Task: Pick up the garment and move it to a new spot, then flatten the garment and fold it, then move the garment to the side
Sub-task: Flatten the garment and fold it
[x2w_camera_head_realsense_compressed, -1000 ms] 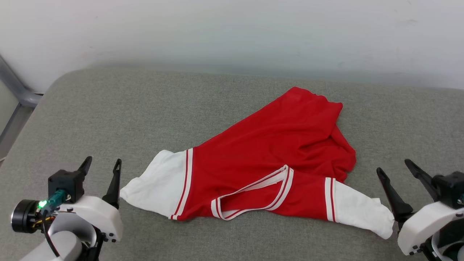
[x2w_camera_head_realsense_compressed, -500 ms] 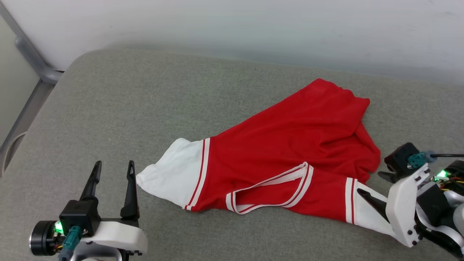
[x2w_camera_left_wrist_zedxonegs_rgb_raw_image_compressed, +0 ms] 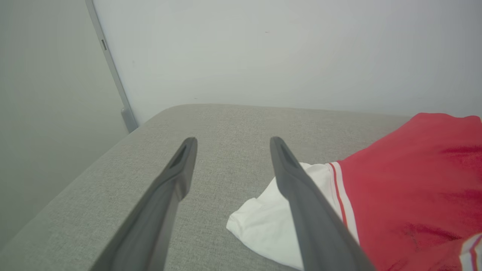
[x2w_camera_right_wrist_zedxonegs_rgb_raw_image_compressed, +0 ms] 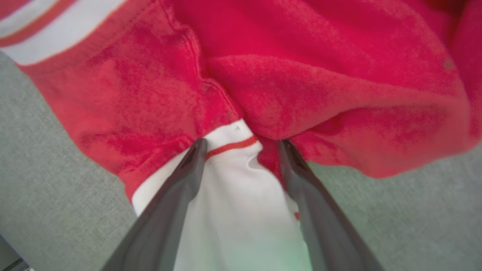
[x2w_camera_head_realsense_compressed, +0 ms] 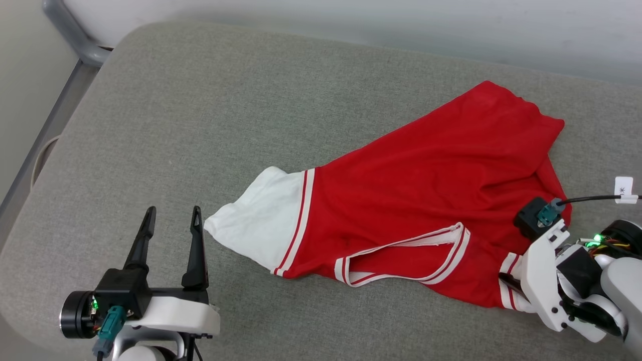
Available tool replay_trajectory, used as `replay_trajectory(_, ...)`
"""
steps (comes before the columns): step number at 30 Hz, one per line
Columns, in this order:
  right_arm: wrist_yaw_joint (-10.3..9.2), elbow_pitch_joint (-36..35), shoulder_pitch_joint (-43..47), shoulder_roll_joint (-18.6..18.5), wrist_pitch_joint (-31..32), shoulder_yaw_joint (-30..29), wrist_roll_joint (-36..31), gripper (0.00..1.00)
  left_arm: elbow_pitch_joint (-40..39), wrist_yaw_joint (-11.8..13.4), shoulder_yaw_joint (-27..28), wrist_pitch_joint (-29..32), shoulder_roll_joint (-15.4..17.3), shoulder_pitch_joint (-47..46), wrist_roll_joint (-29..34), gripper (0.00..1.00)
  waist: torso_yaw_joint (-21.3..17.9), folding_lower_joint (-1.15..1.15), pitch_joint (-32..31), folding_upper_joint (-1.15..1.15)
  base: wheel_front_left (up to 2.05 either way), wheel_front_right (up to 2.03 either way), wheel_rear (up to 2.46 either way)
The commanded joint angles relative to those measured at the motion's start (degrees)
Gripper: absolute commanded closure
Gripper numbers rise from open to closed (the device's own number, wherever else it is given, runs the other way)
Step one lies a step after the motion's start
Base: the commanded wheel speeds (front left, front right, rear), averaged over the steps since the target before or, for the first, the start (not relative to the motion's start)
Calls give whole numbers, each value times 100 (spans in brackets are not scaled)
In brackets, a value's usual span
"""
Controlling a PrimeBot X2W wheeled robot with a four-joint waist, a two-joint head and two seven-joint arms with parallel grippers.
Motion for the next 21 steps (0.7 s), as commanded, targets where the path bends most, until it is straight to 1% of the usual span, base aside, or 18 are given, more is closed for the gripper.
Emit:
replay_trajectory(1, 0, 249, 211, 212, -19, 381, 103, 0, 37, -83, 94, -13, -89, -45, 81, 0, 51, 0, 57, 0, 0, 0, 0)
replay_trajectory(3, 7, 337, 128, 285, -205, 626, 202, 0, 87, -199, 213, -13, -207, -39, 190, 0, 52, 0, 67, 0, 0, 0, 0)
replay_trajectory(4, 7, 370, 50, 288, -312, 670, 244, 90, 104, -254, 284, -13, -259, -26, 238, 0, 40, 0, 64, 0, 0, 0, 0)
replay_trajectory(5, 7, 393, -69, 283, -456, 692, 283, 100, 124, -304, 338, -13, -306, -10, 286, 0, 27, 0, 55, 0, 0, 0, 0)
replay_trajectory(10, -7, 644, -815, 191, -1378, 353, 216, 100, 218, -530, 632, -13, -487, 105, 502, 0, -76, 0, -78, 0, 0, 0, 0)
replay_trajectory(14, -4, 816, -1060, 306, -2104, 96, 138, 100, 286, -671, 803, -13, -604, 209, 658, 0, -156, 0, -261, 0, 0, 0, 0)
replay_trajectory(17, -4, 828, -1039, 276, -2538, -10, 8, 100, 319, -744, 906, -13, -667, 288, 746, 0, -229, 0, -427, 0, 0, 0, 0)
replay_trajectory(21, -4, 648, -586, 217, -2900, 1, -144, 100, 361, -824, 1039, -13, -756, 483, 862, 0, -358, 0, -658, 0, 0, 0, 0)
